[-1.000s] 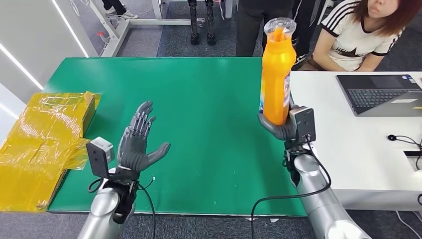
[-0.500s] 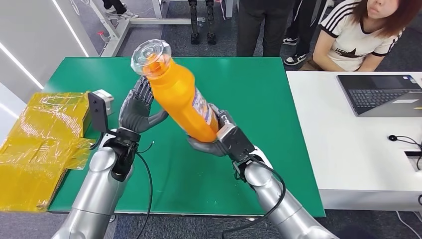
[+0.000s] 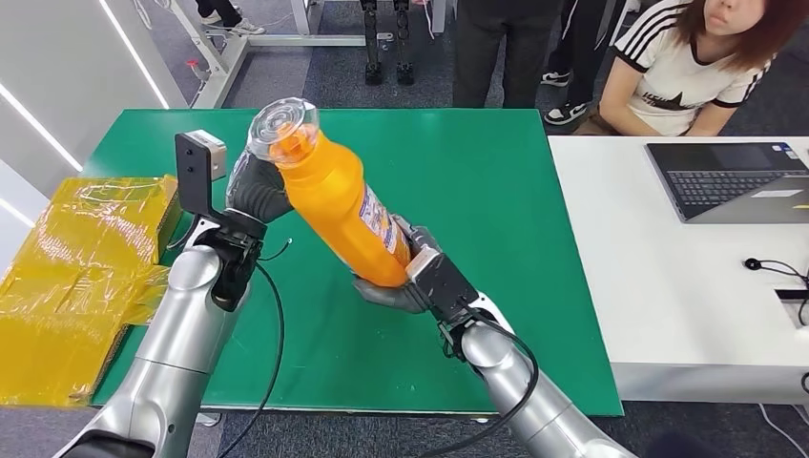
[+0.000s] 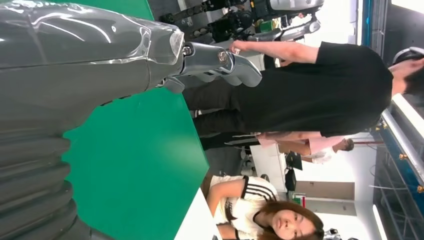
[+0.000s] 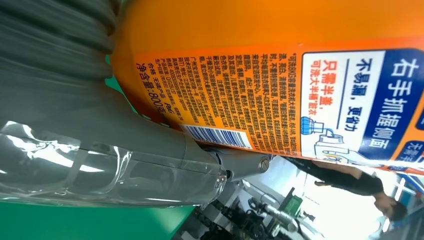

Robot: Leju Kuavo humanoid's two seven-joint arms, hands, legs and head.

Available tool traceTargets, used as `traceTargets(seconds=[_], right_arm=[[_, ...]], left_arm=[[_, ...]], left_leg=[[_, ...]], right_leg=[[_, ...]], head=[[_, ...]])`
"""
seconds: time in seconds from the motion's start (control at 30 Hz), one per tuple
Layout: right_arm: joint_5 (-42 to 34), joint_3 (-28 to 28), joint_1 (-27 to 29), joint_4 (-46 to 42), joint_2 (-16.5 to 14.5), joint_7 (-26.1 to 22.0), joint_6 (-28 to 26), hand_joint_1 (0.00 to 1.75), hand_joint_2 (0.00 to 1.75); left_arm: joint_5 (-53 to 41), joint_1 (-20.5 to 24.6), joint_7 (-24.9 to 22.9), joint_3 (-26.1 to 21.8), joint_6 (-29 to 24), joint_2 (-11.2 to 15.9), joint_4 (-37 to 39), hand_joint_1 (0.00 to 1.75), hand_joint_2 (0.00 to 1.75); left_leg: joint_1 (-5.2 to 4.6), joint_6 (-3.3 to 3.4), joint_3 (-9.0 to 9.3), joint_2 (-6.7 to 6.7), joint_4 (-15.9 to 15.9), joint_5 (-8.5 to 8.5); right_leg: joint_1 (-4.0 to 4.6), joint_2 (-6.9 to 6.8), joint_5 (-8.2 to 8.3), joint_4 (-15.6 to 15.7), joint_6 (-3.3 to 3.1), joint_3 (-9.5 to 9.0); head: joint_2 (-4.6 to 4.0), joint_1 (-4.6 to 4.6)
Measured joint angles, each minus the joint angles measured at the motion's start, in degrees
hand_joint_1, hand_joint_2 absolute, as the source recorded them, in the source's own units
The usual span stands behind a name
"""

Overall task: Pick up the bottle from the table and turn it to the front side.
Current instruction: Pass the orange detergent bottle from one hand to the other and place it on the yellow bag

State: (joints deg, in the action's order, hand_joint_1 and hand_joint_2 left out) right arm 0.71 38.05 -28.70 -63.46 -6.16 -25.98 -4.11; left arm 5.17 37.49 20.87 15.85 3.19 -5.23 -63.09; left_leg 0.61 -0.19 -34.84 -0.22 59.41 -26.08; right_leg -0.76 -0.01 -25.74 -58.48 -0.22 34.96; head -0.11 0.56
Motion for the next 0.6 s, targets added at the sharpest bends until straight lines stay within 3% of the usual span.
traceTargets(seconds=[0.37,0.6], right_arm=[[-3.29,-9.07,8.03,-9.74,3.40,-4.02,-5.22,1.75,1.75],[-4.44,-12.29,12.11,-10.78,3.91,-4.56,-5.76,1.75,1.75]], left_arm=[[-2.54,0.35,1.61,-2.99,-4.20,3.58,4.23,0.00,1.75],[-2.71,0.21,1.97,-5.17,-4.44,5.49,4.27,0.00,1.75]], left_leg=[[0.00,0.00,-0.03,0.00,-0.01,0.00],[0.01,0.00,-0.05,0.00,-0.02,0.00]], right_leg=[[0.00,0.00,0.00,0.01,0.00,0.00],[0.01,-0.01,0.00,-0.01,0.00,0.02]], head=[[0.00,0.00],[0.00,0.01]])
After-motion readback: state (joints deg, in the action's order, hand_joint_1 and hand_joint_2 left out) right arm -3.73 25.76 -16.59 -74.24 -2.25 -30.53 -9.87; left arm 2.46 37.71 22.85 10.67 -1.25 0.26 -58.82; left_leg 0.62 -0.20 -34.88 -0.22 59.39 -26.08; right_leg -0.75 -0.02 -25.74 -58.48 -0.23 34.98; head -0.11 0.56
